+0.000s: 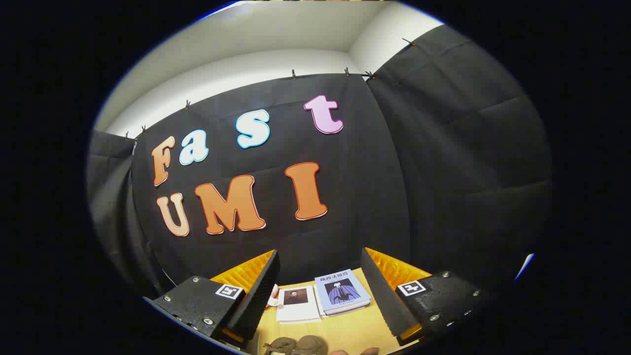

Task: Open the storage box then place both shoes into the box .Put the left shoe in first, then the right shoe, with the right side of both shoes facing outward in a uniform manner.

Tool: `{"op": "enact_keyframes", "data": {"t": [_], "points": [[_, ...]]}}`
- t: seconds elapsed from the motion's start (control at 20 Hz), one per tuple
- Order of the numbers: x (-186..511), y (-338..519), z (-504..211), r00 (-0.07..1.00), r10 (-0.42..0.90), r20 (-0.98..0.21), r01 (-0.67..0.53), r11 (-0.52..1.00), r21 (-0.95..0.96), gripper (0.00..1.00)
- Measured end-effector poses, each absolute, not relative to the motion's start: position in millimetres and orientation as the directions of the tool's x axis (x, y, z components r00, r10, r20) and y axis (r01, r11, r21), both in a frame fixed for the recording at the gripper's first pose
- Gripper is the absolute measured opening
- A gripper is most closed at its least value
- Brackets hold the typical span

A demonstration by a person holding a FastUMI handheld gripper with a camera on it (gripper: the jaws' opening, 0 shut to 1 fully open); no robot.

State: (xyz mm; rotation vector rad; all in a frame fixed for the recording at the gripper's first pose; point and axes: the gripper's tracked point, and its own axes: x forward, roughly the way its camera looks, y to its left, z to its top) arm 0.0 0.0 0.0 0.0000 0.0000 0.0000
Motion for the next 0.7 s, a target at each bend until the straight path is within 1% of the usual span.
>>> {"op": "enact_keyframes", "data": {"t": [0.1,0.3,0.5,0.7], "points": [[-11,12,3,1.0,-0.029,0.007,0.029,0.998,-0.053,0.98],[-27,52,4,1.0,-0.018,0.024,0.02,0.996,-0.089,0.98],[-44,84,-15,1.0,-0.012,-0.004,0.012,0.996,-0.088,0.98],[-60,99,-20,0.999,-0.031,0.014,0.032,0.996,-0.084,0.98]]}}
